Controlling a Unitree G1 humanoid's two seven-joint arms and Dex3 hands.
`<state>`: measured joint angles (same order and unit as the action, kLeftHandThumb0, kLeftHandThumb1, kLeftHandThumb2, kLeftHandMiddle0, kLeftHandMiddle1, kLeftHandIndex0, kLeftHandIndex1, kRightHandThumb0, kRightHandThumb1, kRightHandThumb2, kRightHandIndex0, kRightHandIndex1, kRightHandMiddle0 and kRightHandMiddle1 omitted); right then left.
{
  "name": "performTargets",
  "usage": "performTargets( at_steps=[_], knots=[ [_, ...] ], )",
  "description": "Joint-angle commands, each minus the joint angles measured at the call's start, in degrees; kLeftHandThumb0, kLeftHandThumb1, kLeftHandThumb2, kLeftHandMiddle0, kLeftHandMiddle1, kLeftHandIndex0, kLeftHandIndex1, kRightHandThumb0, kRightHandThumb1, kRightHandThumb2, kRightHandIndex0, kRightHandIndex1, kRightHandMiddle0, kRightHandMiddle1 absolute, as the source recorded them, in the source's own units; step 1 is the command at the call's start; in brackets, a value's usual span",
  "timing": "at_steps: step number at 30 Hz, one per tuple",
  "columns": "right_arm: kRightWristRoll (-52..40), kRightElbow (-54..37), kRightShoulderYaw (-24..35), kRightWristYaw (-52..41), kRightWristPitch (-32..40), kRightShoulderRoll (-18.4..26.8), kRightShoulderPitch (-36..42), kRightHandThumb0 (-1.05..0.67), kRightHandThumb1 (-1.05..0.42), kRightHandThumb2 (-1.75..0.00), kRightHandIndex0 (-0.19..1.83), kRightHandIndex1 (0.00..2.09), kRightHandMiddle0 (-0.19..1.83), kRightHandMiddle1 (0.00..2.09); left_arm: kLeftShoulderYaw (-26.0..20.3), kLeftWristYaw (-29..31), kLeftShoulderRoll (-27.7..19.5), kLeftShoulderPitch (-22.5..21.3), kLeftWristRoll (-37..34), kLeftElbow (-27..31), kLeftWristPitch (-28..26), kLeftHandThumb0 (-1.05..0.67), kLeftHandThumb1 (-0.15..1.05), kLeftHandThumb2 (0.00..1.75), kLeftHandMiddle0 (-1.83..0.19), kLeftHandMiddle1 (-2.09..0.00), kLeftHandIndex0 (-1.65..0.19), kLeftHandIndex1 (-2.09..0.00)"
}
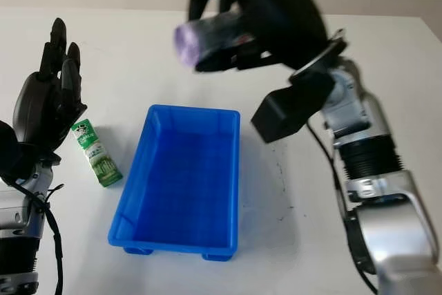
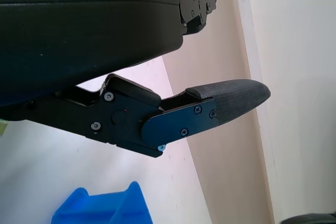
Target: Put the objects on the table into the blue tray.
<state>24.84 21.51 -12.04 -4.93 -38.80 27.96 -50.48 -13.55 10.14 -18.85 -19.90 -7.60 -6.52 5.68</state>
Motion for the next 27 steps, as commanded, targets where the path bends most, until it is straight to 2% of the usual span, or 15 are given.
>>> performTargets(
  at_steps=[1,6,9,14,17,18,20,21,22,23,25,27],
  knots=[
    [-1.4,-1.5,-1.2,-2.4,-1.1,-0.6,2.1,-0.45,-1.04,-0.10,1.24,2.09,1.09,2.08,0.0,-0.4,0.2,0.5,0.1,1.7,-0.3,-0.81,1.05,0.71,0.19,0.00,0.19,0.00],
    [-3.9,-3.4,-3.1,-11.4,0.5,0.0,4.6,-0.45,-1.05,-0.18,1.14,2.09,0.93,2.09,0.0,-0.9,0.3,0.6,0.1,2.0,-0.6,-0.81,1.05,0.72,0.19,0.00,0.19,0.00],
    [-4.7,-3.7,-3.7,-16.5,1.9,0.7,5.1,-0.47,-1.05,-0.18,1.09,2.09,0.88,2.09,0.0,-0.9,0.2,0.7,0.0,2.0,-0.6,-0.81,1.05,0.72,0.19,0.00,0.19,0.00],
    [-5.9,-3.2,-4.1,-24.8,3.9,2.6,4.5,-0.55,-1.05,-0.13,0.89,2.09,0.73,2.09,0.0,-0.7,0.1,0.8,-0.1,2.2,-0.7,-0.81,1.05,0.72,0.19,0.00,0.19,0.00],
    [-5.1,-3.7,-3.9,-27.7,4.8,4.0,3.9,-0.66,-1.05,-0.12,0.52,2.09,0.43,2.09,0.0,-0.6,0.1,0.6,-0.2,2.0,-0.7,-0.81,1.05,0.72,0.19,0.00,0.19,0.00],
    [-5.1,-3.9,-3.8,-28.6,5.0,4.4,3.7,-0.70,-1.05,-0.14,0.39,2.03,0.29,2.01,0.0,-0.6,0.1,0.6,-0.1,2.0,-0.8,-0.81,1.05,0.72,0.19,0.00,0.19,0.00],
    [-6.6,-4.8,-3.8,-32.3,7.0,5.3,3.2,-0.80,-1.05,-0.20,0.20,1.31,0.11,1.46,0.0,-0.6,0.1,0.5,-0.1,1.9,-0.9,-0.82,1.05,0.72,0.19,0.00,0.19,0.00],
    [-7.5,-5.2,-3.8,-34.0,7.9,5.5,3.0,-0.84,-1.05,-0.24,0.09,0.88,0.02,1.01,0.1,-0.5,0.1,0.4,-0.2,1.8,-0.8,-0.82,1.05,0.72,0.19,0.00,0.19,0.00],
    [-8.6,-5.6,-3.6,-35.7,9.2,5.7,2.9,-0.86,-1.05,-0.26,0.09,0.48,0.04,0.58,0.1,-0.5,0.1,0.3,-0.1,1.6,-0.7,-0.82,1.05,0.72,0.19,0.00,0.19,0.00],
    [-9.7,-5.9,-3.4,-37.0,10.1,5.6,2.9,-0.88,-1.05,-0.28,0.05,0.30,0.01,0.38,0.1,-0.4,0.1,0.2,-0.1,1.5,-0.7,-0.82,1.05,0.72,0.19,0.00,0.19,0.00],
    [-11.6,-6.1,-2.9,-38.5,11.2,5.5,3.1,-0.92,-1.05,-0.36,-0.10,0.08,-0.12,0.14,0.2,-0.1,0.1,0.0,-0.2,1.0,-0.4,-0.82,1.05,0.72,0.19,0.00,0.19,0.00],
    [-12.8,-6.3,-2.3,-38.7,11.8,5.2,3.3,-0.95,-1.05,-0.43,-0.17,0.02,-0.18,0.04,0.3,0.0,0.1,-0.2,-0.1,0.6,-0.2,-0.82,1.05,0.72,0.19,0.00,0.19,0.00]
  ],
)
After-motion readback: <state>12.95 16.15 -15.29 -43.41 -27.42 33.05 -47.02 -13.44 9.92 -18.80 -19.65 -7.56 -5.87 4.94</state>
